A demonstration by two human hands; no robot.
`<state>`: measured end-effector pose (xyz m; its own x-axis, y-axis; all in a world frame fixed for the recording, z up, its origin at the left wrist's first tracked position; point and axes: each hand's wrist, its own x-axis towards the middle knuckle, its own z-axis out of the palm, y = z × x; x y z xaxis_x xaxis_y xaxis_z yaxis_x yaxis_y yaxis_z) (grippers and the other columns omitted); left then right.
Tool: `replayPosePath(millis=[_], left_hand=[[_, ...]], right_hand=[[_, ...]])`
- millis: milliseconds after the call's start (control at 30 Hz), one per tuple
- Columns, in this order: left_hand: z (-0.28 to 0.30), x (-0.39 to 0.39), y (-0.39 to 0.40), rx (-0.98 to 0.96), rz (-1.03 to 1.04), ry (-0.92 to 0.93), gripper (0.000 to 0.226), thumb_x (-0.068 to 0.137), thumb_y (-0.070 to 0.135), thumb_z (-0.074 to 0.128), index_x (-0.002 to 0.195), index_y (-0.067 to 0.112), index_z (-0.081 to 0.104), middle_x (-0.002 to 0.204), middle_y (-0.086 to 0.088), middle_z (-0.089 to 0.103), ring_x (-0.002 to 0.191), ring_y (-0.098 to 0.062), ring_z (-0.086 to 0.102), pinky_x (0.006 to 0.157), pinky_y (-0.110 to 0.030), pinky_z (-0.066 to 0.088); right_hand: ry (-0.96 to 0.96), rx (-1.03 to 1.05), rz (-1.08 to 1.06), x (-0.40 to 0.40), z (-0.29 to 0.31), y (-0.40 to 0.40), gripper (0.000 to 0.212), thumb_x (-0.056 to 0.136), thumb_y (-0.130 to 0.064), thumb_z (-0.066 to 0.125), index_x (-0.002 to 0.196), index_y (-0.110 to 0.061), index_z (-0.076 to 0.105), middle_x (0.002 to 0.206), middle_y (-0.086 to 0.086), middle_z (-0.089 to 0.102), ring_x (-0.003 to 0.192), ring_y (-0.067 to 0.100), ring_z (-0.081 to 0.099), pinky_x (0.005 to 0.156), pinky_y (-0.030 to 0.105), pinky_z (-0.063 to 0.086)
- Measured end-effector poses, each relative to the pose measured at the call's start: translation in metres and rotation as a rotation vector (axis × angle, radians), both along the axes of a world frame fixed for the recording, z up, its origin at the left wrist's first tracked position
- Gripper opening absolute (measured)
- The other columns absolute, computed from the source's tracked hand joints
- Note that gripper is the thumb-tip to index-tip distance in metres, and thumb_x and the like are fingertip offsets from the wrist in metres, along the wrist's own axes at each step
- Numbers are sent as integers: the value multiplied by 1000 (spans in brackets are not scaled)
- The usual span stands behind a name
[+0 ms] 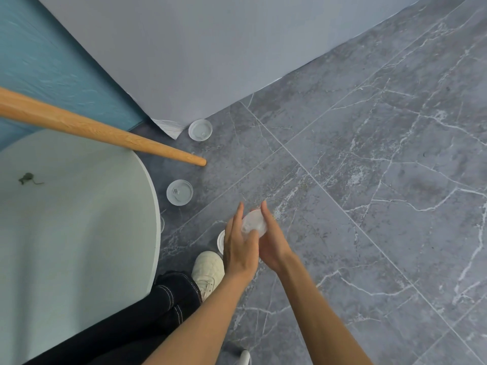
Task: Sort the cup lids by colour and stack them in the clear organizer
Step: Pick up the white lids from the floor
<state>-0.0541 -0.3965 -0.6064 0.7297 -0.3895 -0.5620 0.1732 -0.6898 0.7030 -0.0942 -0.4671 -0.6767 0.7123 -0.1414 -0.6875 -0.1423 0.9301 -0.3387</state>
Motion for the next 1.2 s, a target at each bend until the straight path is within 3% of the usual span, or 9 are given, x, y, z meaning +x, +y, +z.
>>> replayPosePath(millis=[100,367,500,600,667,800,1000,1100,1200], left_hand=[[-1,3,3,24,-55,-40,82,81,28,62,154,50,30,150,15,41,136,-9,43,111,-33,41],[-6,12,8,95,-58,-236,99,61,46,90,146,40,41,131,14,50,128,-14,49,103,-41,48],[-6,15,7,104,53,-373,87,55,39,96,131,29,54,126,7,57,122,-20,53,98,-37,47],[-2,18,8,105,162,-435,89,57,30,97,133,23,51,132,3,56,124,-22,50,94,-26,37],[0,20,9,98,203,-465,89,58,26,97,133,21,50,133,3,57,124,-22,49,94,-24,34],[-1,22,11,89,230,-472,89,59,30,97,134,23,48,133,5,58,125,-20,52,96,-26,38],[1,23,8,85,219,-483,100,64,37,94,149,25,41,147,5,52,137,-18,46,109,-37,40],[0,22,8,87,229,-487,95,63,34,95,144,23,46,141,3,55,131,-21,50,106,-38,42],[-2,23,10,127,239,-491,91,60,28,97,137,20,50,136,-1,56,125,-27,51,101,-41,44]], right_hand=[[-109,47,7,4,7,-7,69,98,-66,43,124,-3,58,108,15,68,103,26,68,89,36,56],[-50,89,-5,7,7,-17,67,94,-66,45,127,-11,66,129,14,64,119,27,63,107,41,48],[-1,71,26,9,-5,-12,84,93,-80,22,139,-20,60,138,11,63,124,27,62,99,45,51],[362,-694,268,18,-18,15,33,101,-44,54,118,-19,68,124,9,68,111,24,62,77,30,49],[476,-1200,602,20,-23,35,40,97,-36,57,133,-19,55,139,5,48,121,23,47,95,36,43],[395,-1401,1119,25,-23,57,64,103,-39,45,158,-23,18,161,6,19,148,29,14,118,48,20],[324,-1624,1252,20,-39,48,65,104,-33,48,160,-24,16,165,2,16,152,31,14,110,51,30],[386,-1518,1041,11,-46,40,59,96,-37,56,150,-20,37,150,7,37,135,32,36,103,48,40],[520,-954,301,17,-22,12,53,82,-41,65,130,-23,52,127,7,55,105,23,57,87,35,50]])
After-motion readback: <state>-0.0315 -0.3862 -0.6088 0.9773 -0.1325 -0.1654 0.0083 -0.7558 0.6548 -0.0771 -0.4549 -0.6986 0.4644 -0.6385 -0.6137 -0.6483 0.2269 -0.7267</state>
